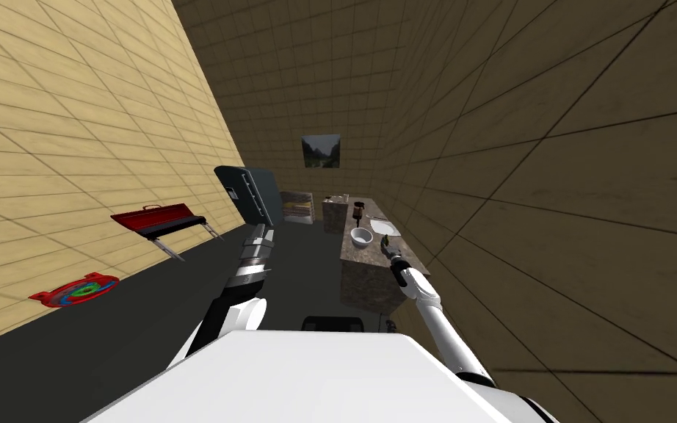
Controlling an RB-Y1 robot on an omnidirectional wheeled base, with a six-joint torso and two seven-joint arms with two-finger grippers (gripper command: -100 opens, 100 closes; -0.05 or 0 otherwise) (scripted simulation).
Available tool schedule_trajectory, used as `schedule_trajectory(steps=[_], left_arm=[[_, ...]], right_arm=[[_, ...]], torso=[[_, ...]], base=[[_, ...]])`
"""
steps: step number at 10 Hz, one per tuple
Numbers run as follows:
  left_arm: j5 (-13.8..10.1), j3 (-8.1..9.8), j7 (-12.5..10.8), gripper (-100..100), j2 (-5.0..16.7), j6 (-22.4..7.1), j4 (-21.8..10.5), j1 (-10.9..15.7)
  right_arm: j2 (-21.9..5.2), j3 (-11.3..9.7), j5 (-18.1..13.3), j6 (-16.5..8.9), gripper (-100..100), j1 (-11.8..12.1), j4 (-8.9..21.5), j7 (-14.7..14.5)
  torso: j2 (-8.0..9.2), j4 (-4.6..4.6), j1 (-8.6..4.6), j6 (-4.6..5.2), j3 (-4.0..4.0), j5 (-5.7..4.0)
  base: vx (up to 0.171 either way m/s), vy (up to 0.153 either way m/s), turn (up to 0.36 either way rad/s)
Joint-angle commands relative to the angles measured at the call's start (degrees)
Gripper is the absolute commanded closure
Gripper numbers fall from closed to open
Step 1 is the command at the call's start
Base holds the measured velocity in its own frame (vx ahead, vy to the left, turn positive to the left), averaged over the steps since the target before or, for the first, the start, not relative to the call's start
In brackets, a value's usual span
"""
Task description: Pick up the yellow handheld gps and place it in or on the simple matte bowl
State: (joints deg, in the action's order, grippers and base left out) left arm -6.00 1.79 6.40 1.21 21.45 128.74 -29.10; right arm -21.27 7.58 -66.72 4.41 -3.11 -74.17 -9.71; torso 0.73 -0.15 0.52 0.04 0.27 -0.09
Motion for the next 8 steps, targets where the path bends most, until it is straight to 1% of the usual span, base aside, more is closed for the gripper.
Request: schedule_trajectory(steps=[1,5,8], left_arm=[[0.0,0.0,0.0,0,0.0,0.0,0.0,0.0],[0.0,0.0,0.0,0,0.0,0.0,0.0,0.0],[0.0,0.0,0.0,0,0.0,0.0,0.0,0.0]], right_arm=[[-2.06,-0.9,0.89,0.56,100,-0.63,0.92,0.73],[-7.19,-2.67,3.18,2.21,100,-2.5,3.66,2.32],[-11.04,-4.07,5.02,3.08,100,-4.01,5.94,3.7]], torso=[[0.0,0.0,0.0,0.0,0.0,0.0],[0.05,0.05,0.14,-0.02,0.05,0.05],[0.05,0.07,0.08,-0.01,0.07,0.06]], base=[[-0.191,0.164,-0.037],[-0.181,0.148,-0.031],[-0.177,0.133,-0.007]])
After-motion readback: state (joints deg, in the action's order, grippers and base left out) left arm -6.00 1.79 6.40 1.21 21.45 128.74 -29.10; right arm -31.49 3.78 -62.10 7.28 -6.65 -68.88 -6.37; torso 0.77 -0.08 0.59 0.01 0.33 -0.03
